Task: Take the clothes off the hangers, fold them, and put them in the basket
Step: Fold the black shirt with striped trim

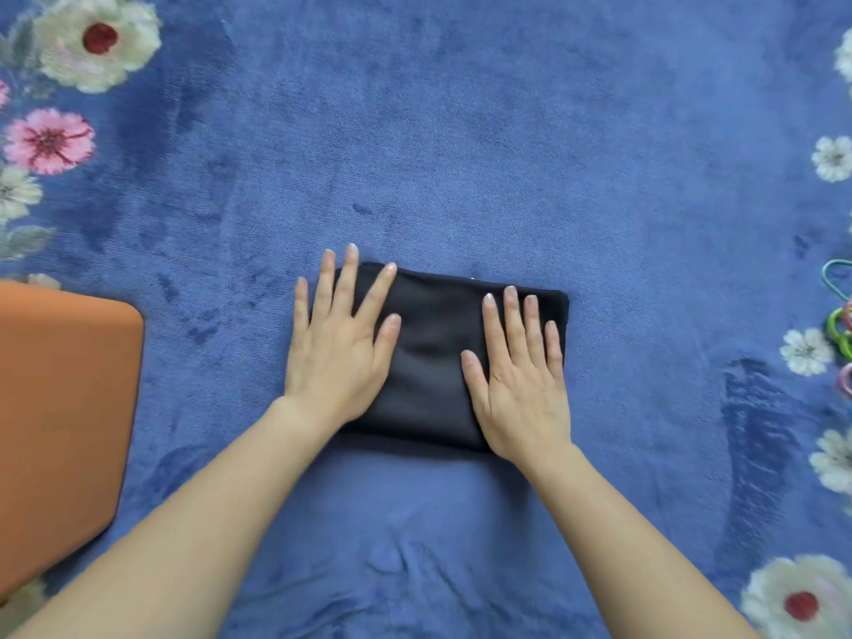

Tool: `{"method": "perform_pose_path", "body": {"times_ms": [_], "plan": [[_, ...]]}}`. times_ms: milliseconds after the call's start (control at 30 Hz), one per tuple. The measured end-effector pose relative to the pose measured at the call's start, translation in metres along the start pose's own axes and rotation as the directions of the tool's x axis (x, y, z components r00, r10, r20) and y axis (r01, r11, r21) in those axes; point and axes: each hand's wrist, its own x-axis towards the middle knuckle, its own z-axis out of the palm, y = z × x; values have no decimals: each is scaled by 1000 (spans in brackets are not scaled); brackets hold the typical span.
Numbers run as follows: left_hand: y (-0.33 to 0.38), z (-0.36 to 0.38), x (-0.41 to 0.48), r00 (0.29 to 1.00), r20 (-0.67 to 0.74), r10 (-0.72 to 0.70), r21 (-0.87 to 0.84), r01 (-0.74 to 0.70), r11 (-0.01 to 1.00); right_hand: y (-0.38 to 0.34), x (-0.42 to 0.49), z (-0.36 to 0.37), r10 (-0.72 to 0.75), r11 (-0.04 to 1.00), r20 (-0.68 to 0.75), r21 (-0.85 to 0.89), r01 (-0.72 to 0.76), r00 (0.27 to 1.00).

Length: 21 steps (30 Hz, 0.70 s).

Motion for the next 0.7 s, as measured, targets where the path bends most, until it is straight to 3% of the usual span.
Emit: {"method": "perform_pose_path", "body": {"times_ms": [200,267,333,433,500,633,700], "plan": [[-33,8,4,998,32,-55,-448,64,892,0,2,4,42,999,8,10,-42,999],[-40,3,-2,992,27,-124,-547,118,829,4,2,-1,32,993,-25,117,-29,999],[-43,-4,-13,954,17,-298,-672,232,703,12,0,-7,123,957,-73,273,-98,990],[-39,-12,-50,782,-1,-624,-810,365,459,22,-17,-19,440,754,-37,557,-347,897],[-28,-13,-81,695,3,-719,-831,402,385,22,-33,-26,566,583,53,680,-445,823],[14,-2,-123,710,72,-700,-860,400,318,13,-51,-32,634,436,222,688,-580,740],[27,7,-127,680,121,-723,-871,422,251,9,-50,-30,661,423,258,647,-634,705]]}}
